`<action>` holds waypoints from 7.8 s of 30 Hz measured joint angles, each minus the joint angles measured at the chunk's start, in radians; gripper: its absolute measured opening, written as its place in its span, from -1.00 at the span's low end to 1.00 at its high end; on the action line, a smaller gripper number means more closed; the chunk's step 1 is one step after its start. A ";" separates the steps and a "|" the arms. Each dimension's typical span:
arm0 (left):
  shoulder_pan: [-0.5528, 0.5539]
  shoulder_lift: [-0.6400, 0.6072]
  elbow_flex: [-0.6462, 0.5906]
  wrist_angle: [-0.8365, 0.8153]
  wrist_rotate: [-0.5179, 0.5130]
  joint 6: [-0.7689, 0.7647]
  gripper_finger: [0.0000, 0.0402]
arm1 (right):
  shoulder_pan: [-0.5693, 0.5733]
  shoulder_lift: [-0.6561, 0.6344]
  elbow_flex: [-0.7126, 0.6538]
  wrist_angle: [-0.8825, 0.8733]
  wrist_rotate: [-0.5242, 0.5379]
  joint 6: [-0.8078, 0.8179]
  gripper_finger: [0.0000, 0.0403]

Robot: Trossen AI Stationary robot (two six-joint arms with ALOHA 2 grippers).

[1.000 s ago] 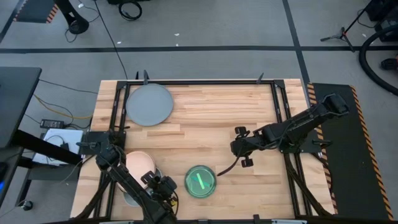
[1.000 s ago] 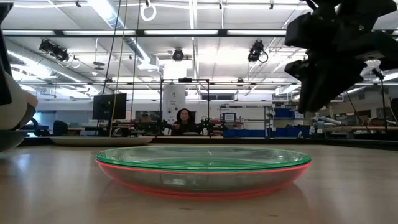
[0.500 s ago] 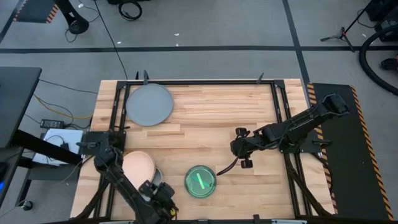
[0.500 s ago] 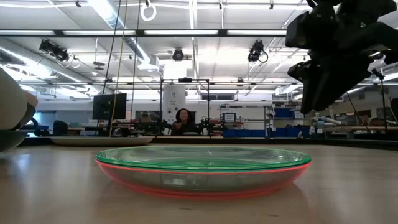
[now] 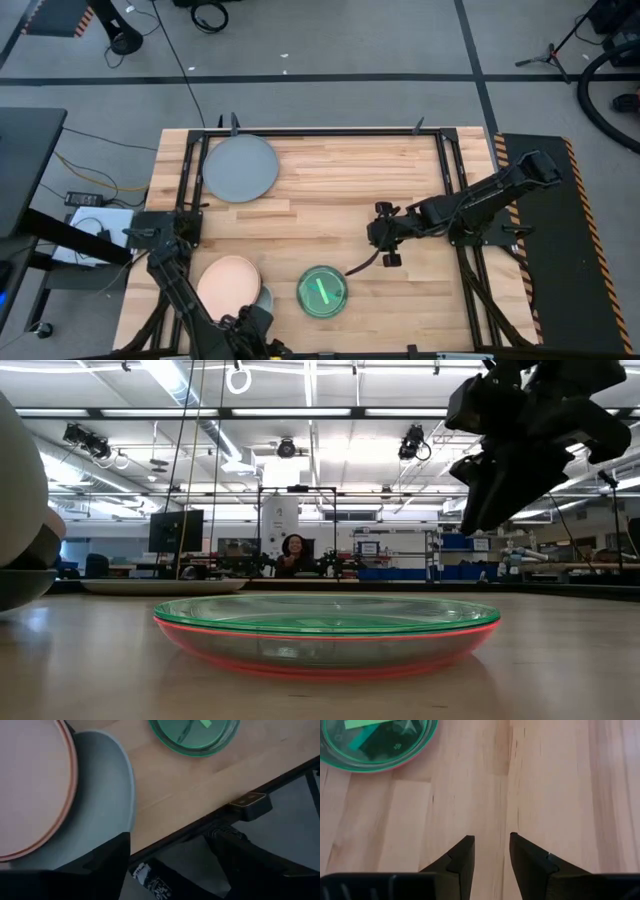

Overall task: Stack plastic plates
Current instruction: Stack the plates on the black plate

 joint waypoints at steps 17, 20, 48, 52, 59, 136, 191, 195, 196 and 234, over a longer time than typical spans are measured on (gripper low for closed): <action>0.025 0.003 -0.012 0.243 0.127 -0.003 0.44 | 0.038 0.000 0.000 -0.073 -0.044 0.005 -0.35; 0.002 0.003 -0.015 0.131 0.150 -0.074 0.37 | 0.038 0.000 0.000 -0.072 -0.044 0.005 -0.35; 0.025 -0.010 -0.439 0.003 0.336 -0.133 -0.15 | 0.071 0.000 0.000 -0.089 -0.106 0.103 -0.36; 0.026 -0.009 -0.501 0.000 0.346 -0.131 -0.16 | 0.083 0.000 0.000 -0.092 -0.106 0.104 -0.36; 0.027 -0.009 -0.569 -0.001 0.343 -0.093 -0.41 | 0.086 0.000 0.000 -0.116 -0.105 0.104 -0.36; -0.001 -0.006 -0.455 -0.001 0.201 -0.114 0.15 | 0.342 0.000 0.000 -0.033 0.043 0.302 -0.46; -0.052 -0.411 -1.073 0.027 0.264 -0.146 -0.09 | 0.310 0.001 0.000 -0.020 0.060 0.297 -0.49; -0.103 -0.410 -1.083 0.109 0.287 -0.220 -0.09 | 0.310 0.001 0.000 -0.019 0.060 0.293 -0.49; -0.109 -0.410 -1.083 0.133 0.288 -0.223 -0.09 | 0.310 0.001 0.000 -0.019 0.060 0.293 -0.49; -0.089 -0.407 -0.775 0.459 0.137 0.101 -0.09 | 0.317 0.001 0.000 0.018 0.059 0.309 -0.49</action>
